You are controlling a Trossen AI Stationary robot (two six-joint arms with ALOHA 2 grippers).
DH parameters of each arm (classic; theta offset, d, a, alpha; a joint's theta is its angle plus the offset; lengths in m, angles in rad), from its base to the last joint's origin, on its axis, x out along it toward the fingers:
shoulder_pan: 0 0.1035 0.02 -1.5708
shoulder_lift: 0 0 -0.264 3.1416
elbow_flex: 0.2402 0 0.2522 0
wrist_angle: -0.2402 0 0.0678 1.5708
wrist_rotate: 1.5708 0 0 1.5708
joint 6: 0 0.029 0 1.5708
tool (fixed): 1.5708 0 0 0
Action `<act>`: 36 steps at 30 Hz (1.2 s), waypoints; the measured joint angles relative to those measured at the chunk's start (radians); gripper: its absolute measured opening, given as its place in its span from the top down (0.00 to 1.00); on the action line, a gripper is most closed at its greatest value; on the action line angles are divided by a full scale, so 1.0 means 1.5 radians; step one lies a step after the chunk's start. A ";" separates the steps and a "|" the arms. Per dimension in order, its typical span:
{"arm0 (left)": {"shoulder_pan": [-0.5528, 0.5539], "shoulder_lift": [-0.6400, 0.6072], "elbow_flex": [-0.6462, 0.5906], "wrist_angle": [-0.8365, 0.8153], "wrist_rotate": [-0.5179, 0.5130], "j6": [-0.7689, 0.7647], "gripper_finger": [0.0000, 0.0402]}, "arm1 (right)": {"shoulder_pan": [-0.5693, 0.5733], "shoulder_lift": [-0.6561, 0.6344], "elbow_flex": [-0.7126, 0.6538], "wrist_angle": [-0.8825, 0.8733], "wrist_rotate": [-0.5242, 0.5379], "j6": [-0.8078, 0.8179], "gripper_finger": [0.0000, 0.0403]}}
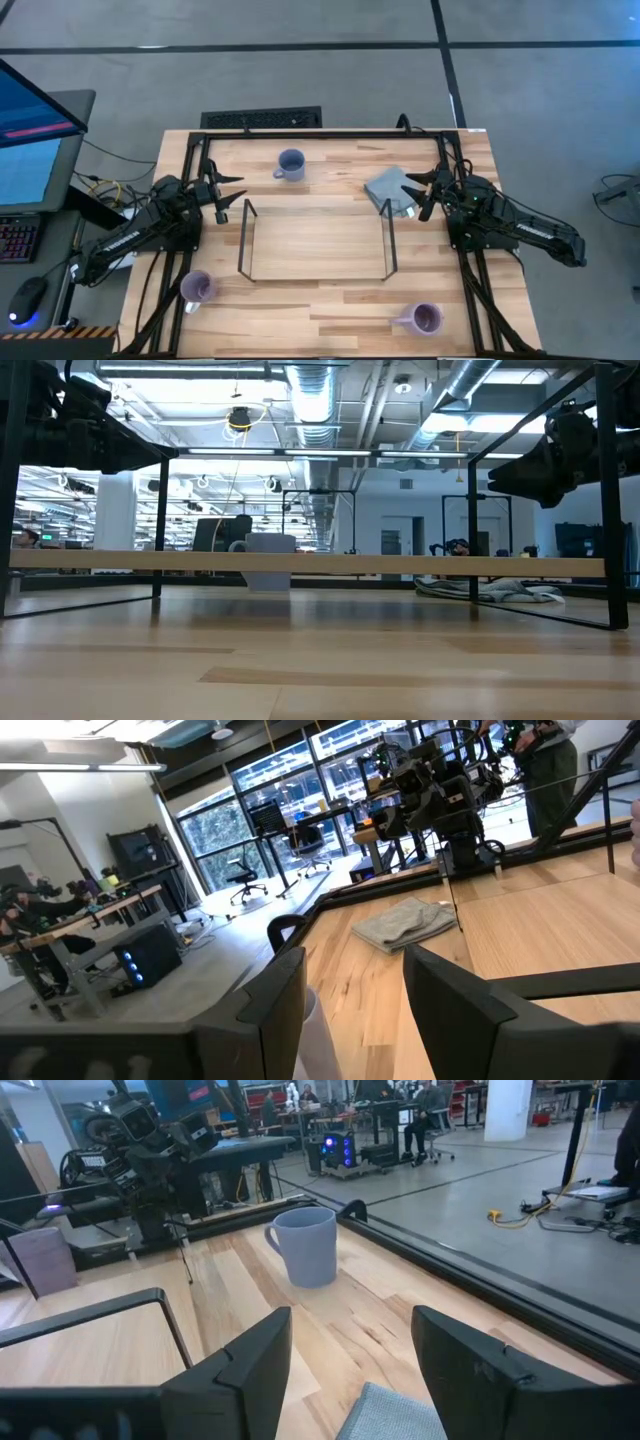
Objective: Stack small to large cups/mugs on shelf
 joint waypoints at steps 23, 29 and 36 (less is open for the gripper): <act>0.000 0.000 0.000 0.000 0.000 0.011 0.60 | 0.000 0.000 0.000 0.000 0.000 0.000 0.43; 0.000 0.000 0.000 0.000 0.000 0.012 0.60 | 0.000 0.000 0.000 0.000 0.000 0.000 0.43; 0.000 0.000 0.000 0.000 0.000 0.011 0.60 | 0.000 0.000 0.000 0.000 0.000 0.000 0.43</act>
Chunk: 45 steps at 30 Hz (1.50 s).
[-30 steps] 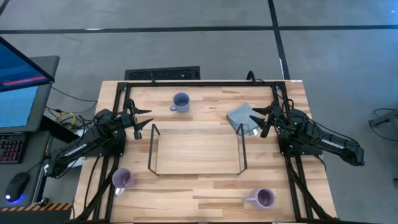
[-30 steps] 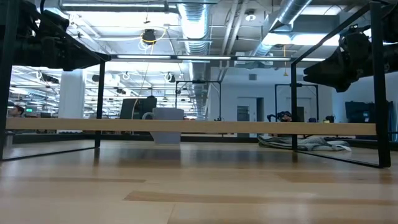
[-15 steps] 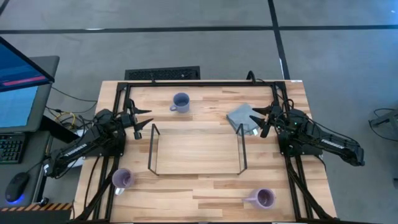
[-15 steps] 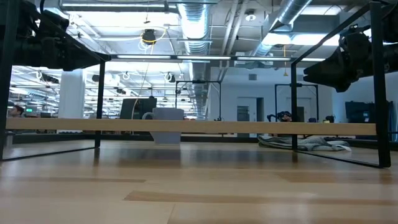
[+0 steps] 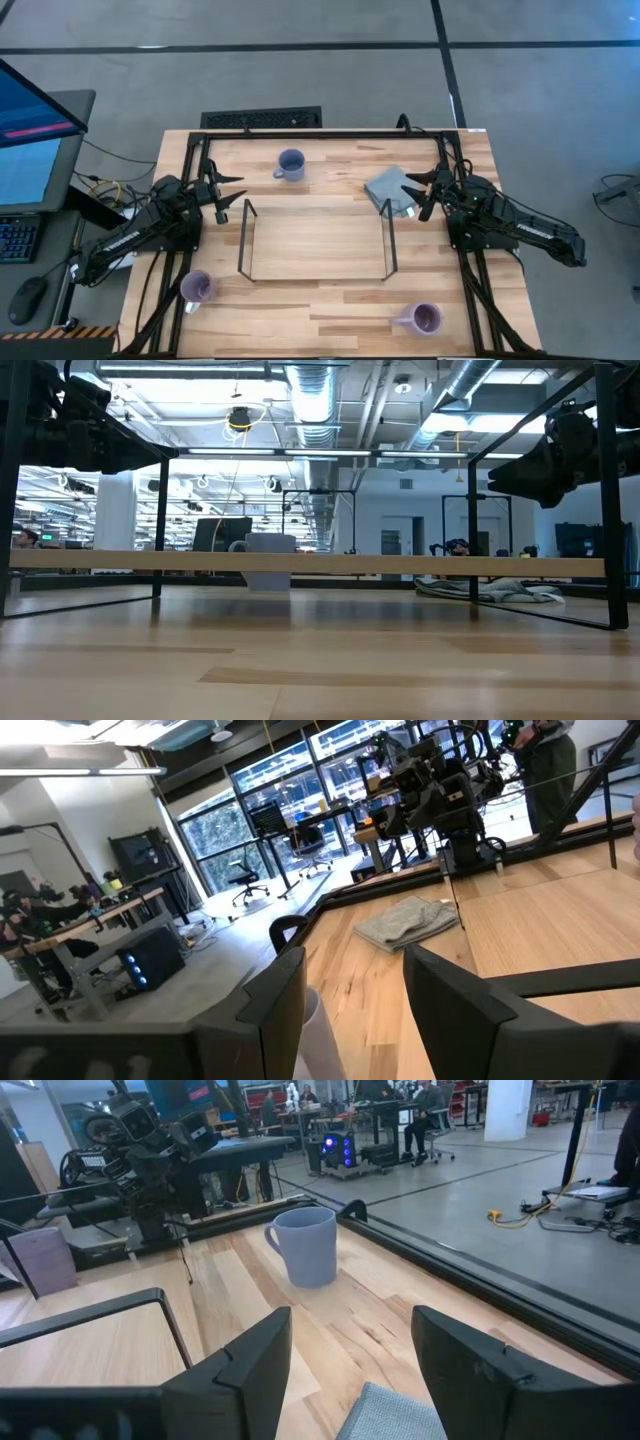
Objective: Stack small to large cups/mugs on shelf
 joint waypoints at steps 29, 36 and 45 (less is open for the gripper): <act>0.000 0.001 0.019 0.007 -0.025 -0.090 0.60 | -0.001 0.000 0.000 0.000 0.000 0.000 0.43; 0.000 0.002 0.098 -0.048 -0.022 -0.127 0.60 | -0.001 0.000 0.000 0.000 0.000 0.000 0.43; 0.000 0.043 0.182 -0.080 -0.011 -0.152 0.60 | -0.001 0.000 0.000 0.001 0.000 0.000 0.43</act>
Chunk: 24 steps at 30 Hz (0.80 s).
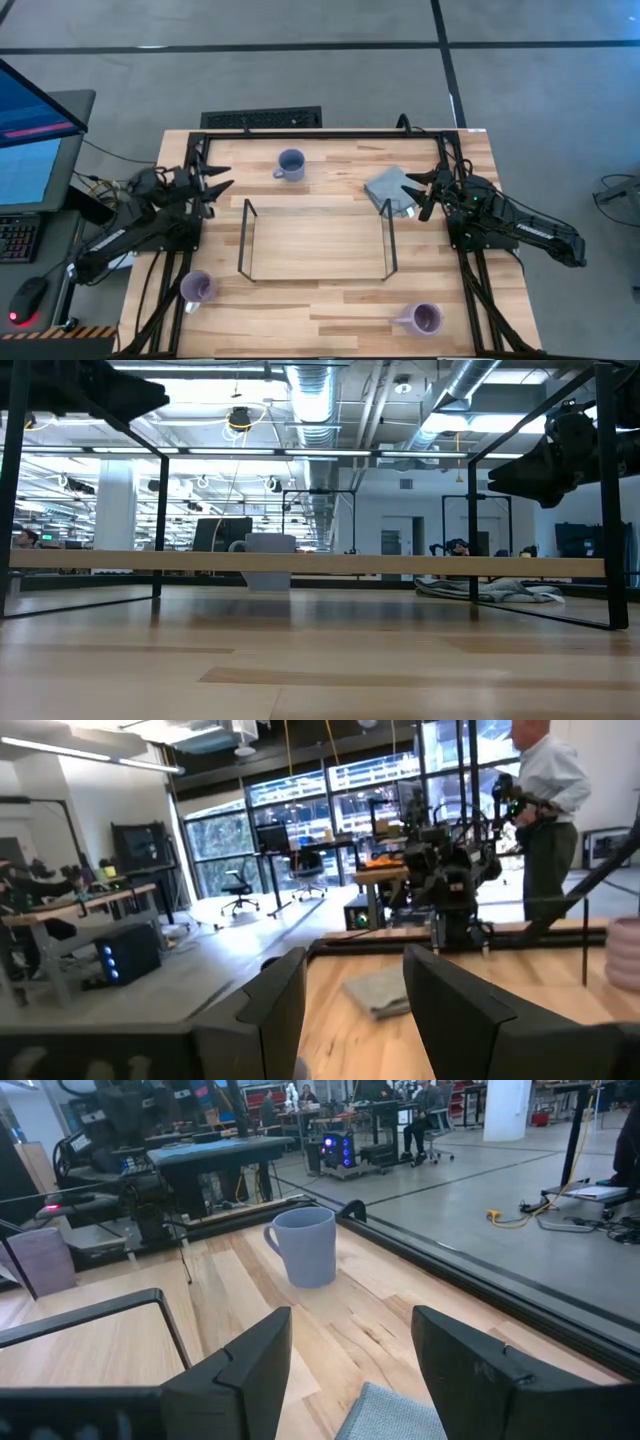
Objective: Stack small to large cups/mugs on shelf
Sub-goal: Put the blue mug on the shelf
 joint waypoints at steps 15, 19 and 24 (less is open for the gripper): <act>0.000 0.324 0.285 -0.165 -0.054 0.045 0.60 | 0.000 0.000 0.000 0.001 0.000 0.000 0.43; 0.000 0.425 0.381 -0.236 -0.056 0.141 0.60 | 0.000 0.000 0.000 0.001 0.000 0.000 0.43; 0.000 0.542 0.472 -0.286 -0.057 0.254 0.60 | 0.000 0.000 0.000 0.001 0.000 0.000 0.43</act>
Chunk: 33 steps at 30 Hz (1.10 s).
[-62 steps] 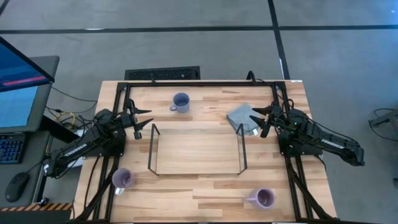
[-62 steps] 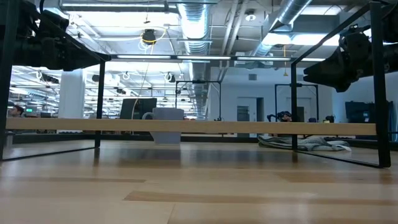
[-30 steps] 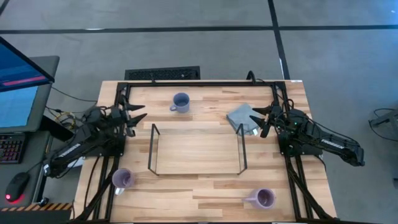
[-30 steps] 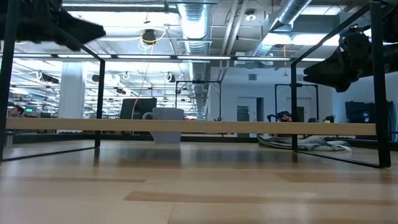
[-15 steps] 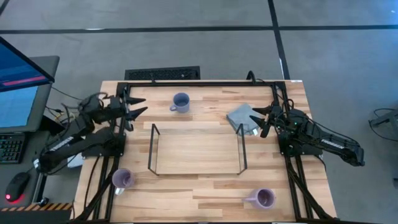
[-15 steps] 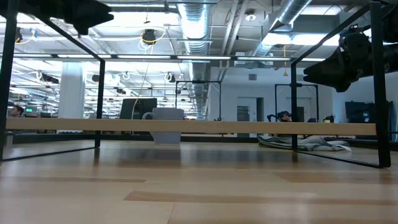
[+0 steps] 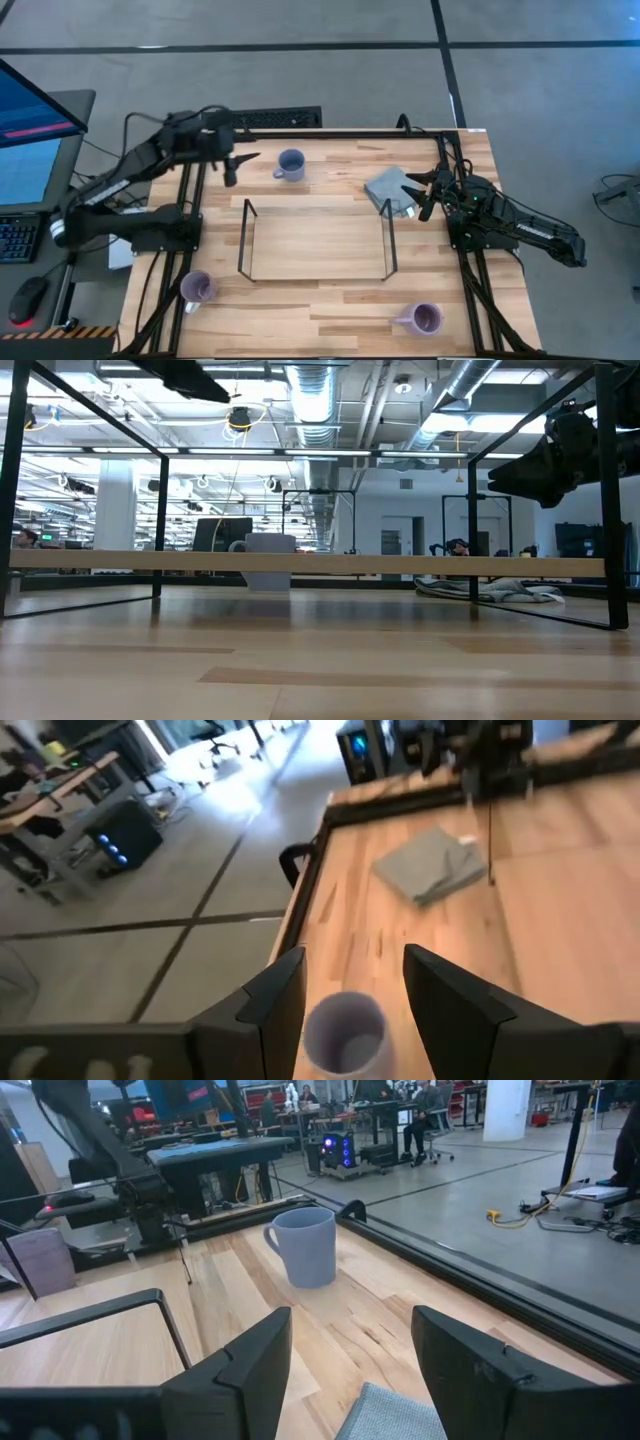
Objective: Stack small to large cups/mugs on shelf
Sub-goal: Put the blue mug on the shelf
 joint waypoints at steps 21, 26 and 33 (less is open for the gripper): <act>0.014 0.417 0.253 -0.178 -0.053 0.293 0.82 | 0.000 0.000 0.000 0.000 0.000 0.001 0.43; 0.014 0.491 0.280 -0.183 -0.108 0.338 0.87 | 0.000 0.000 0.000 0.000 0.000 0.001 0.43; 0.015 0.572 0.304 -0.185 -0.150 0.359 0.92 | 0.001 0.000 0.000 0.000 0.000 0.022 0.43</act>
